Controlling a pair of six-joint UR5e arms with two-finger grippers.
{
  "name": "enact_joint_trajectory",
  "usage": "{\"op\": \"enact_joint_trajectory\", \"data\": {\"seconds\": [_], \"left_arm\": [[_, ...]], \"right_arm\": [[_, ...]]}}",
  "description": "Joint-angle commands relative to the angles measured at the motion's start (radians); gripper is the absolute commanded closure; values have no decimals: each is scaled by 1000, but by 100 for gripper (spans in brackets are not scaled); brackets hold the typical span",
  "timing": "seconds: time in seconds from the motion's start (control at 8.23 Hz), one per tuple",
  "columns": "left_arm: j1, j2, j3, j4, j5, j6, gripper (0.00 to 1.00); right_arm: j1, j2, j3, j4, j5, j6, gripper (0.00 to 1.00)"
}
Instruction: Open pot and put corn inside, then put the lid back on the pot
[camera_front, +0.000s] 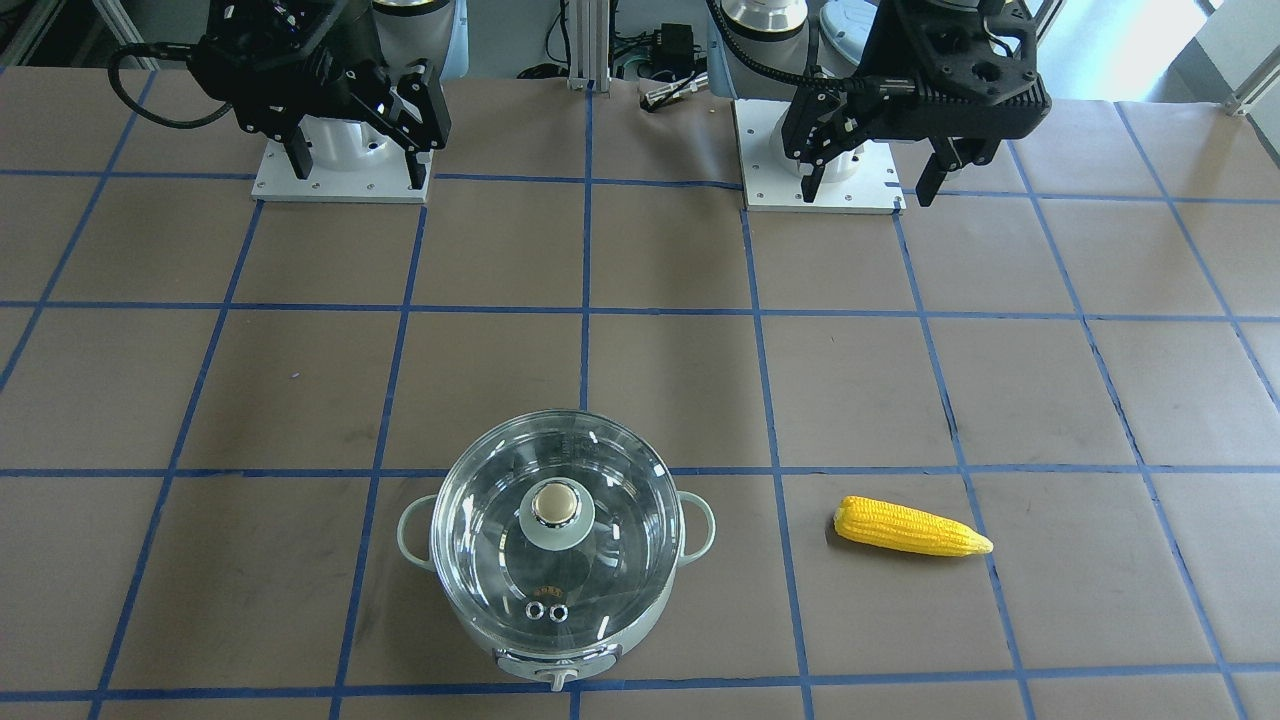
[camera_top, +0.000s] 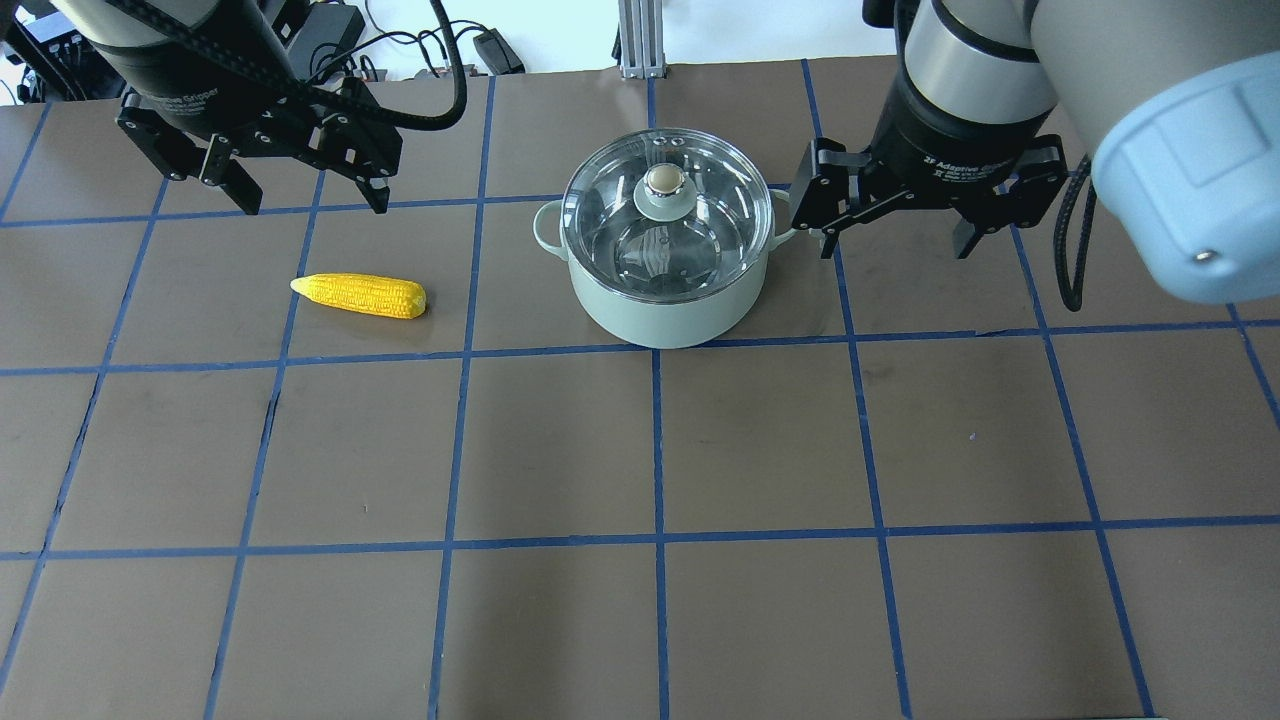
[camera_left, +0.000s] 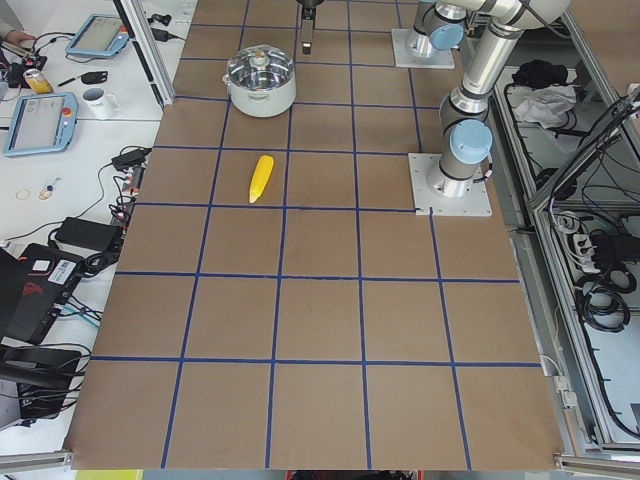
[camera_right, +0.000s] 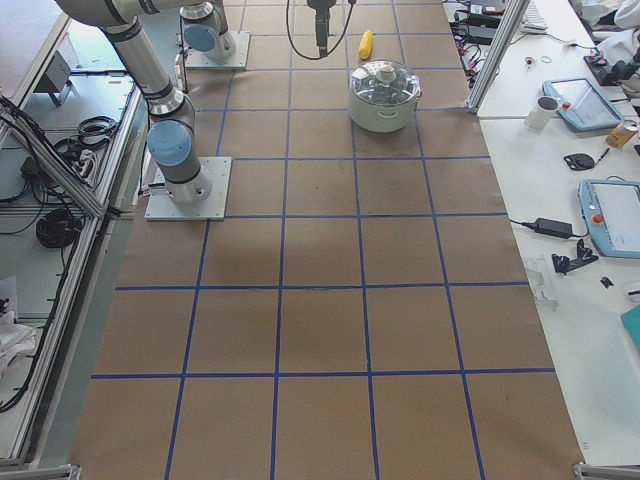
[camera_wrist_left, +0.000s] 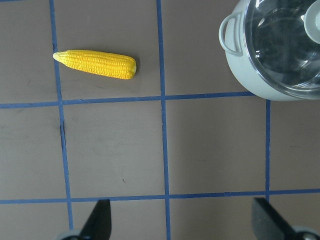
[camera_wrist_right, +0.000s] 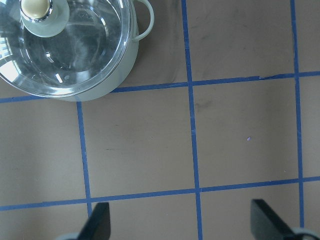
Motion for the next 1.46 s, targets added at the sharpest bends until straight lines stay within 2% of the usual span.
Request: {"op": "enact_joint_trajectory", "data": {"seconds": [0.0, 0.73, 0.97, 1.22, 1.34], "left_arm": [[1, -1, -2, -4, -75, -8, 0], [1, -1, -4, -7, -70, 38, 0], [4, -6, -5, -6, -14, 79, 0], [24, -33, 5, 13, -3, -9, 0], [31, -50, 5, 30, 1, -81, 0]], "right_arm": [[1, 1, 2, 0, -1, -1, 0], [1, 5, 2, -1, 2, 1, 0], [1, 5, 2, 3, 0, -2, 0], [1, 21, -8, -1, 0, 1, 0], [1, 62, -58, -4, 0, 11, 0]]}}
